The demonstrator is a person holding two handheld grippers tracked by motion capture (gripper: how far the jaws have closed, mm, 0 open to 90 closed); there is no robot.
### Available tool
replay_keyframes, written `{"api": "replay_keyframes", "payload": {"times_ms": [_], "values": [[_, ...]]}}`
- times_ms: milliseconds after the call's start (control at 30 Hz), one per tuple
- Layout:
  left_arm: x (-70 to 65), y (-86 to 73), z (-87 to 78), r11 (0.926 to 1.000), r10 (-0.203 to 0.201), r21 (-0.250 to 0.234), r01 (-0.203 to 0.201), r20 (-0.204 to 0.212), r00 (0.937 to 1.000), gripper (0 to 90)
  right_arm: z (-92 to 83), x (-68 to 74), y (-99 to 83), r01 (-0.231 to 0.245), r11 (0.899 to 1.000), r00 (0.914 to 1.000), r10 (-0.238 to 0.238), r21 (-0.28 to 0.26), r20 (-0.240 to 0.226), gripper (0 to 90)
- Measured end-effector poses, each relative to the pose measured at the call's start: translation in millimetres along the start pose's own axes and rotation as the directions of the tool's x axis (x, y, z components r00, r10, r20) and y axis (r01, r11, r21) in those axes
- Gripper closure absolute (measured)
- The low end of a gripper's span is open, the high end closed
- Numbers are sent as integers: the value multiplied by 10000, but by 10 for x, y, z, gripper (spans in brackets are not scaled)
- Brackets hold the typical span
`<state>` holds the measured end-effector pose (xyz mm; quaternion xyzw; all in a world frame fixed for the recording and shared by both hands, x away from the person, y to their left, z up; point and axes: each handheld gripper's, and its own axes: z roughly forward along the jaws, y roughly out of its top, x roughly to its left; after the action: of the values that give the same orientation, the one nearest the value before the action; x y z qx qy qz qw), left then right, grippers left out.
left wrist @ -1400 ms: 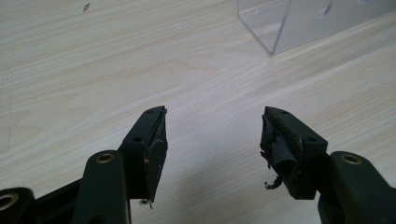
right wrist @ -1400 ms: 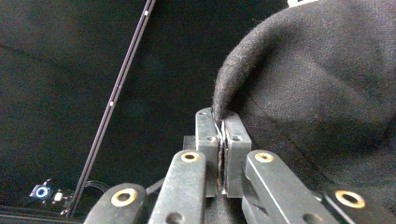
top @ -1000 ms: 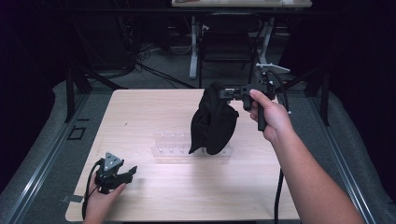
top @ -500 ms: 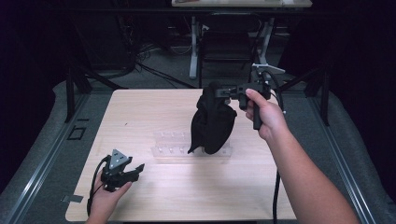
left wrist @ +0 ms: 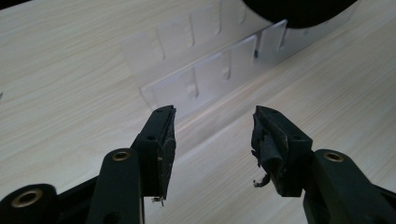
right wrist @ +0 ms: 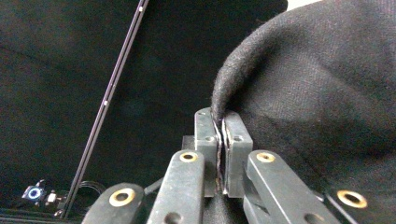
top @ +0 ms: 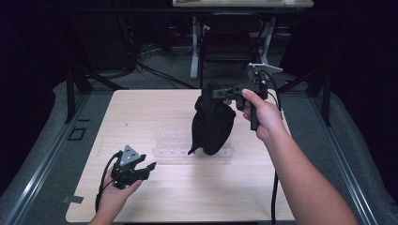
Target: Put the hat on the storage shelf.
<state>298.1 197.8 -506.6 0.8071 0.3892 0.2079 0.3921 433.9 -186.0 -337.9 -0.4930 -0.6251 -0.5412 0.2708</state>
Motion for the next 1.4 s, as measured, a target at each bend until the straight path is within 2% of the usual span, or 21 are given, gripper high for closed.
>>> {"api": "replay_keyframes", "payload": {"times_ms": [100, 333, 567, 800, 1400], "values": [[-64, 82, -2, 9998, 214, -37, -214, 112, 9997, 529, 18, 22, 3, 18, 10000, 10000, -18, -15, 82, 873], [-169, 236, 35, 9993, 260, -281, -249, 403, 9988, 532, 42, 26, 4, 42, 10000, 10000, -42, 43, 19, 871], [-303, 384, 53, 9974, 550, -506, -514, 736, 9958, 534, 65, 39, 10, 96, 9999, 9999, -96, 47, 37, 871], [-415, 456, 87, 9957, 833, -493, -789, 937, 9921, 555, 87, 55, 6, 156, 9998, 9999, -156, 91, 53, 871], [-583, 603, 149, 9930, 1116, -533, -1057, 1240, 9860, 603, 150, 99, 8, 280, 9995, 9995, -282, 172, 115, 874]]}}
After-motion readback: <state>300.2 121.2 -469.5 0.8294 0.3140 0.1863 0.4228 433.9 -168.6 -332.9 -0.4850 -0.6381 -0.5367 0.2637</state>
